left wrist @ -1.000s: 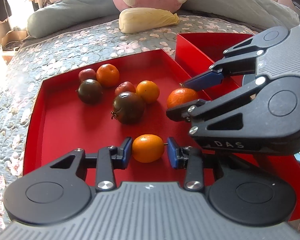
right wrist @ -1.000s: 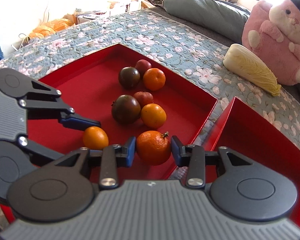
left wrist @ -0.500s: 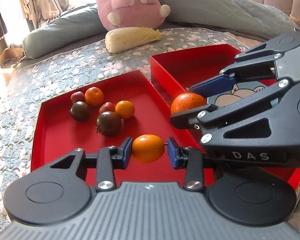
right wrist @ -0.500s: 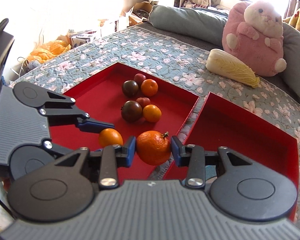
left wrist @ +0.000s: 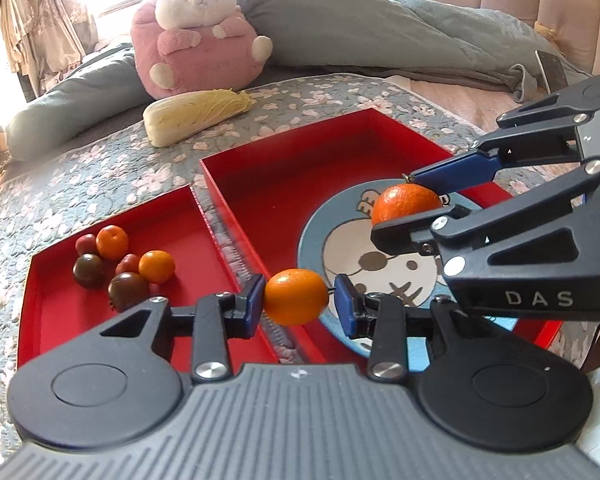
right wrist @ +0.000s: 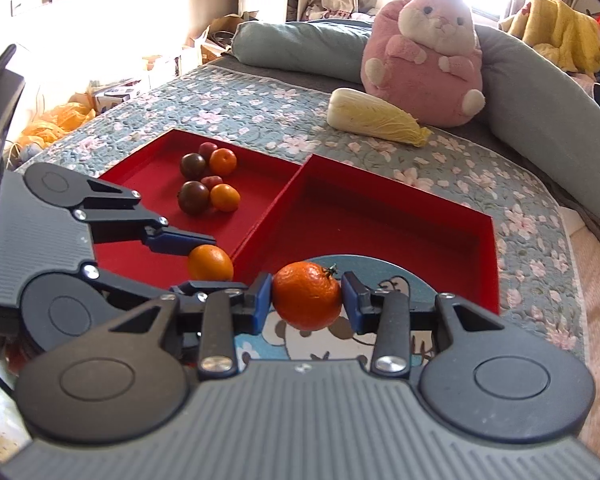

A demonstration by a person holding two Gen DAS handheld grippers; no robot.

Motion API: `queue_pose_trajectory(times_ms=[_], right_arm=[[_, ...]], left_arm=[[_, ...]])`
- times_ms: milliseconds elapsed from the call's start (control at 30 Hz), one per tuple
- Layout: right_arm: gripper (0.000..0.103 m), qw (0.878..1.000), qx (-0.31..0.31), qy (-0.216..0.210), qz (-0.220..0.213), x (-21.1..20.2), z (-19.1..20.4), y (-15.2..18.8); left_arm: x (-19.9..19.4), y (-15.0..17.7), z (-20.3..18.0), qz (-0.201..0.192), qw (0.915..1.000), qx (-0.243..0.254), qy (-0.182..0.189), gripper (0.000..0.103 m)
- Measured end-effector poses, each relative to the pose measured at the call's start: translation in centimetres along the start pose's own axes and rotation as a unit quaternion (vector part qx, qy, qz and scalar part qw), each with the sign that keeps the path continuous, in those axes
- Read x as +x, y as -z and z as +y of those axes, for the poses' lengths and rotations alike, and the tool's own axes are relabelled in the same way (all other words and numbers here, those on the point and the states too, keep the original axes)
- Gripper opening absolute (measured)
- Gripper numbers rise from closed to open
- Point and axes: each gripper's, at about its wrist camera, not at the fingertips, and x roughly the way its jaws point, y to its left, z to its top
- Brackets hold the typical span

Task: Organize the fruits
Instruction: 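Carry both fruits onto the blue cartoon plate and open both grippers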

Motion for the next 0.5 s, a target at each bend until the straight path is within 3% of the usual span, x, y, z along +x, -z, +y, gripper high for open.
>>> queue_pose_trajectory(times_ms=[500], right_arm=[[0.041,0.996,0.042,0.039,0.069,2.3,-5.5,3.5]], left_arm=[[4.5,0.2,-4.9,0.038,0.9965,0.068,0.032,0.044]])
